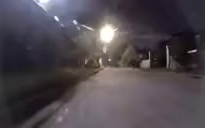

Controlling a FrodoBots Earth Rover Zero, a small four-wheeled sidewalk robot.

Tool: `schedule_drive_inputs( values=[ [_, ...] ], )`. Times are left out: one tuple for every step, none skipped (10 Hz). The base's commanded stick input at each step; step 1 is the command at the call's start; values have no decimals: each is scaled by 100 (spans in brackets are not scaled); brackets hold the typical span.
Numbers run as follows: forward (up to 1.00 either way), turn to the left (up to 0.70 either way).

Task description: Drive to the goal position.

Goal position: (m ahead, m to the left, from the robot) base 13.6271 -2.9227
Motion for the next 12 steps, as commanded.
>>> schedule_drive_inputs(
  values=[
    [70,0],
    [70,0],
    [70,-22],
    [70,-35],
    [70,-35],
    [70,-35],
    [70,-29],
    [70,-22],
    [70,-14],
    [70,-7],
    [70,0],
    [70,0]
  ],
)
